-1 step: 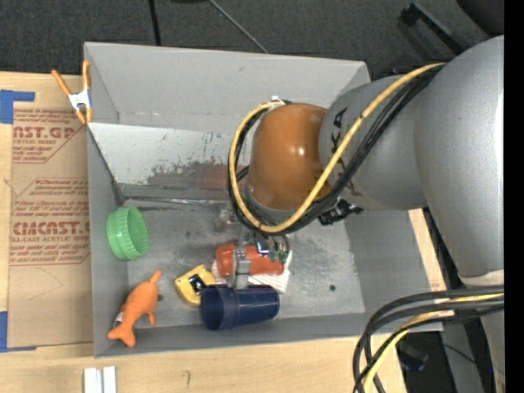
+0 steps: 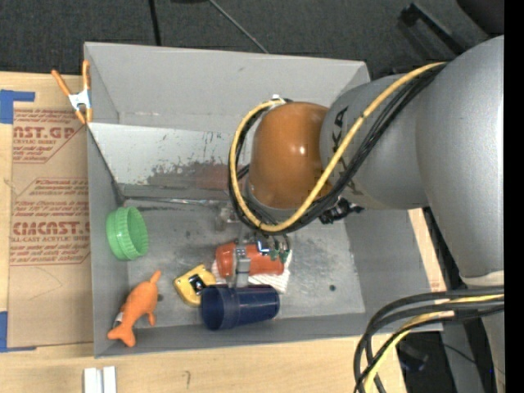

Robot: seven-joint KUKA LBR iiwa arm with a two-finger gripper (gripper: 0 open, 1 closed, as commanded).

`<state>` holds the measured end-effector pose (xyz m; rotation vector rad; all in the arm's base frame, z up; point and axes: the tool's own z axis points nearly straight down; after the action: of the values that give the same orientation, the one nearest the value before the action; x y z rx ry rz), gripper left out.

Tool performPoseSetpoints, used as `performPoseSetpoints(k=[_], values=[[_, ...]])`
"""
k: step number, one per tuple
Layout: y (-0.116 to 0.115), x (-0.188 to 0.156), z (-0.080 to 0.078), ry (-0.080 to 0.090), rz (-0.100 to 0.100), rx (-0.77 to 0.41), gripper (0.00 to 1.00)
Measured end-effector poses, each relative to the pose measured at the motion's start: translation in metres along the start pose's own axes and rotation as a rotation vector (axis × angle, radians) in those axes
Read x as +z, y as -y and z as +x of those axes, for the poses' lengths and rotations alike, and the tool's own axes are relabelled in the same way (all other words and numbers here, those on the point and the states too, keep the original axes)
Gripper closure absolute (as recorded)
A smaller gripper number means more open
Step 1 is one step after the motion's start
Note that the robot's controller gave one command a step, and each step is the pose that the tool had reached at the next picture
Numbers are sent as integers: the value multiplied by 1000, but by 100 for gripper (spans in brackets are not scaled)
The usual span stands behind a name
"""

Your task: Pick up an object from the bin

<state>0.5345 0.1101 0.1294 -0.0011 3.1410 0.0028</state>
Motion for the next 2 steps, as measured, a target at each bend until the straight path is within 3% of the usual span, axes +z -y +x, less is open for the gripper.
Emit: performPoseSetpoints(k=[1,2], values=[[-2,-10,13,3,1,6,0],[9,23,17,11,-2,7,0]])
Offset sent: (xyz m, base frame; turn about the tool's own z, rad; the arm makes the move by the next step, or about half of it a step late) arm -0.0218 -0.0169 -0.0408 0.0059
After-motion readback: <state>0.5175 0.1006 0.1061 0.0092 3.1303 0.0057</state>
